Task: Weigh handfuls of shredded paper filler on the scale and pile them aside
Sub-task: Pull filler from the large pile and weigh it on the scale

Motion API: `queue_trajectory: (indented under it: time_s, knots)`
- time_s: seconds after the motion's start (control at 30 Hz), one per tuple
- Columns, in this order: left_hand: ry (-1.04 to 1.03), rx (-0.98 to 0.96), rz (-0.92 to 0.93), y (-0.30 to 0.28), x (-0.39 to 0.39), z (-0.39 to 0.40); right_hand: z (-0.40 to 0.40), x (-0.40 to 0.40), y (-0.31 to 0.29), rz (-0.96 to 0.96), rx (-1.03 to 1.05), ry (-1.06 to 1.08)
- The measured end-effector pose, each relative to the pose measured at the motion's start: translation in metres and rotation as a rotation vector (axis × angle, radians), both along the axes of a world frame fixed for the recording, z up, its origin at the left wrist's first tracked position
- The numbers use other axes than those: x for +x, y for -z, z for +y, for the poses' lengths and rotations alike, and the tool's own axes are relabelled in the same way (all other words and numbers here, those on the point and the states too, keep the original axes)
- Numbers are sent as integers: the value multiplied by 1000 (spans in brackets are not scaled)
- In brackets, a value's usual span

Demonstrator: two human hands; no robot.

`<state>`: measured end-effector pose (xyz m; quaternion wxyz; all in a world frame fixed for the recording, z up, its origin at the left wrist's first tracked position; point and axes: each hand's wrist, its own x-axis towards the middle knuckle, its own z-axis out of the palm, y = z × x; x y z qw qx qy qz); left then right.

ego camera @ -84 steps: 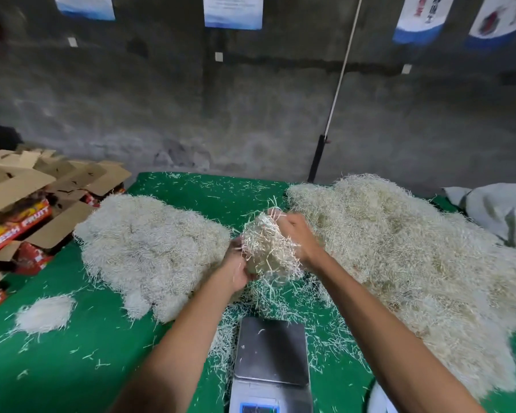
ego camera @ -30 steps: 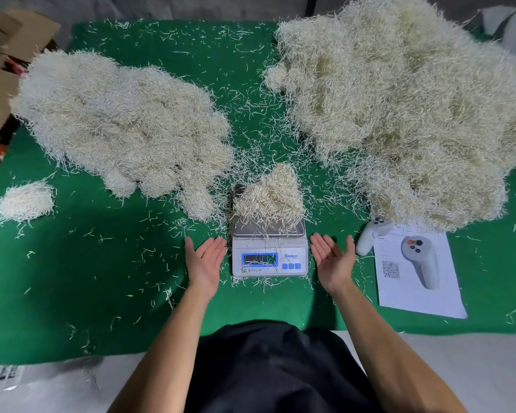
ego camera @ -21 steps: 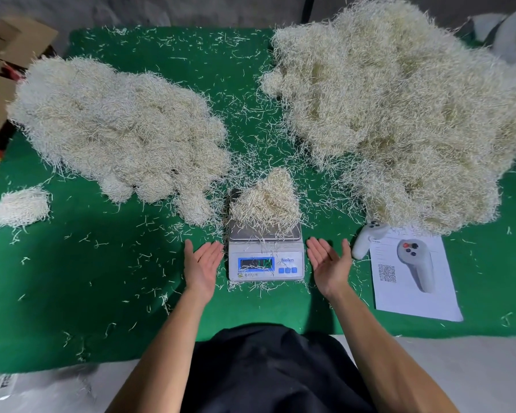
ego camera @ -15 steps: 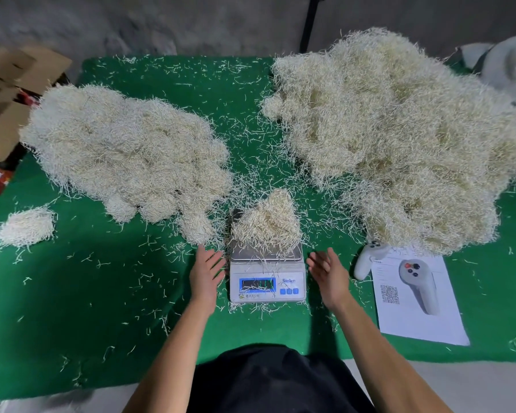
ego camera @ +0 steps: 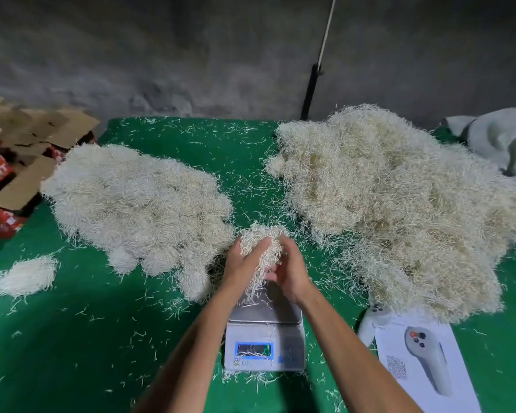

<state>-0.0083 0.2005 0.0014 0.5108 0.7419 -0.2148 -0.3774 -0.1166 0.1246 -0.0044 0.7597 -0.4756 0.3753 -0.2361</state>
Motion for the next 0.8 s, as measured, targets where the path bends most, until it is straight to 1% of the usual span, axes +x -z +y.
queue_trajectory:
  time_s: [0.07, 0.1, 0.13, 0.2, 0.27, 0.33, 0.43, 0.5, 0.53, 0.57, 0.63, 0.7, 0.77, 0.8]
  knots:
    - [25, 19, 43, -2, 8, -5, -20, 1, -10, 199, -178, 15]
    - [34, 42, 58, -2, 10, -6, -32, 2, -14, 278, -226, 29]
    - [39, 62, 79, -1, 11, -9, -45, 3, -18, 319, -213, 39]
    - [24, 71, 158, 1, 11, -15, -71, 4, -27, 318, -143, 47]
    - [-15, 29, 252, 1, 12, -24, -98, 6, -32, 322, -72, 77]
    - [-45, -31, 301, 2, 12, -33, -119, 11, -35, 311, -17, 123]
    - [-19, -46, 305, -1, 10, -41, -142, 19, -37, 319, 51, 177]
    - [2, -52, 324, 1, 15, -37, -168, 9, -37, 331, 66, 237]
    - [3, -88, 260, 6, 19, -31, -186, -2, -39, 342, 51, 279]
    - [-39, -107, 192, 11, 24, -21, -208, -16, -42, 344, 33, 322]
    - [-135, -114, 112, 19, 38, -4, -248, -39, -51, 300, 58, 427]
    - [-161, -50, 81, 26, 43, 3, -273, -45, -60, 162, 96, 501]
    - [-203, -36, 147, 28, 41, -1, -289, -39, -60, 28, 126, 583]
    - [-244, -36, 172, 33, 42, -5, -291, -37, -60, 15, 113, 591]
